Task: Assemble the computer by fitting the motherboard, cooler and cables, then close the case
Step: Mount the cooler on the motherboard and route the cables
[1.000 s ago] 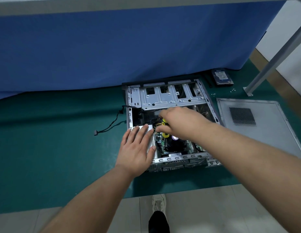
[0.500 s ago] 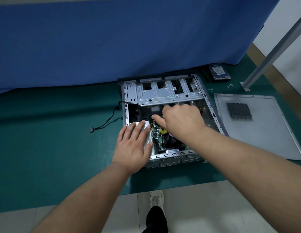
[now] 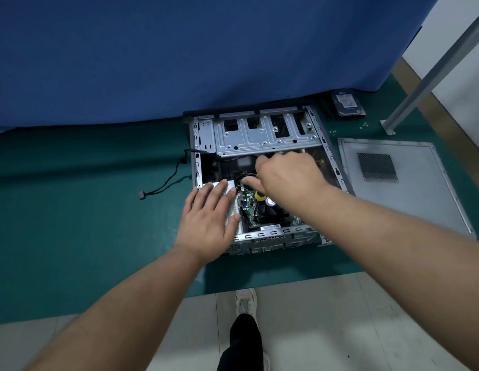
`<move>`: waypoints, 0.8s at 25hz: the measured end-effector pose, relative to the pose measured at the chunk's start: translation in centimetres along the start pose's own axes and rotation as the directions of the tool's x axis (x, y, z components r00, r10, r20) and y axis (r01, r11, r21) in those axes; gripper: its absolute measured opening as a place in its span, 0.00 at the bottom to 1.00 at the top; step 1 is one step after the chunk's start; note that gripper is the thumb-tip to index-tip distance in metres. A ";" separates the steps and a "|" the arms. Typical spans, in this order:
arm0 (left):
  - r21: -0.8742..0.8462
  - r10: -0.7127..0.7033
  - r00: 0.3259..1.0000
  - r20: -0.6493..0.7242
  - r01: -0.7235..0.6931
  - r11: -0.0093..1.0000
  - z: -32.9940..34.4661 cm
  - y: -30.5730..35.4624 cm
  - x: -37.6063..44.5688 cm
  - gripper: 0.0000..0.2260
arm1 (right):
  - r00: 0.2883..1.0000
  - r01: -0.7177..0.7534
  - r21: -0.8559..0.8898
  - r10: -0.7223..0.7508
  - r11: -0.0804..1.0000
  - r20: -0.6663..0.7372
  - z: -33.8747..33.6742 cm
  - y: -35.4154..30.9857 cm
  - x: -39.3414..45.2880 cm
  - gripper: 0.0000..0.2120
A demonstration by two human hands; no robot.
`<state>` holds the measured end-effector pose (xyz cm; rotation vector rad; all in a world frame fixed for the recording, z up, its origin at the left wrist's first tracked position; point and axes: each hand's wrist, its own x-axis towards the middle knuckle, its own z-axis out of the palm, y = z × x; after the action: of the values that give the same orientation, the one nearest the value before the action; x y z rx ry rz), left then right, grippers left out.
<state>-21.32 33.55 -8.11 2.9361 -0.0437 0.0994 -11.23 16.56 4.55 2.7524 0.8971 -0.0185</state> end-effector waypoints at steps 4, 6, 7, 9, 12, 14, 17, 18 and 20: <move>0.000 -0.003 1.000 -0.007 0.003 1.000 -0.1 0.0 0.0 0.28 | 0.981 0.089 0.186 -0.118 0.978 0.152 -1.1 0.7 1.0 0.23; -0.004 0.002 1.000 -0.009 -0.002 1.000 -0.1 0.0 0.0 0.28 | 0.930 0.182 0.294 -0.262 0.938 0.258 -2.1 2.2 1.2 0.20; -0.004 0.002 1.000 -0.009 -0.002 1.000 -0.1 0.0 0.0 0.28 | 0.915 0.238 0.276 -0.310 0.931 0.257 -2.5 2.8 1.2 0.19; -0.014 0.001 1.000 -0.016 -0.001 1.000 -0.1 0.0 0.0 0.27 | 0.916 0.316 0.193 -0.351 0.929 0.193 -2.4 2.7 1.0 0.17; -0.019 -0.001 1.000 -0.016 0.000 1.000 -0.1 0.0 0.0 0.27 | 0.967 0.249 0.111 -0.254 0.962 0.028 -1.5 1.1 0.3 0.20; -0.024 -0.002 1.000 -0.012 0.002 1.000 -0.1 0.0 0.0 0.27 | 0.990 0.135 -0.028 -0.136 0.990 -0.033 -0.8 -0.3 0.0 0.25; -0.038 -0.003 1.000 -0.018 0.002 0.999 0.0 -0.2 0.0 0.27 | 0.999 0.031 -0.040 -0.032 0.999 -0.038 -0.6 -1.3 0.5 0.29; -0.040 0.000 1.000 -0.019 0.000 0.999 0.0 -0.2 0.0 0.27 | 0.999 0.044 0.020 -0.044 0.999 0.007 -0.8 -1.1 0.8 0.28; -0.043 0.002 1.000 -0.023 -0.003 0.999 0.0 -0.2 0.0 0.27 | 0.981 0.128 0.185 -0.152 0.974 0.122 -1.6 -0.1 1.2 0.24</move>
<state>-21.33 33.74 -8.11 2.8913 -0.0457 0.1308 -10.47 17.73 5.99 2.7993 1.0986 -0.3212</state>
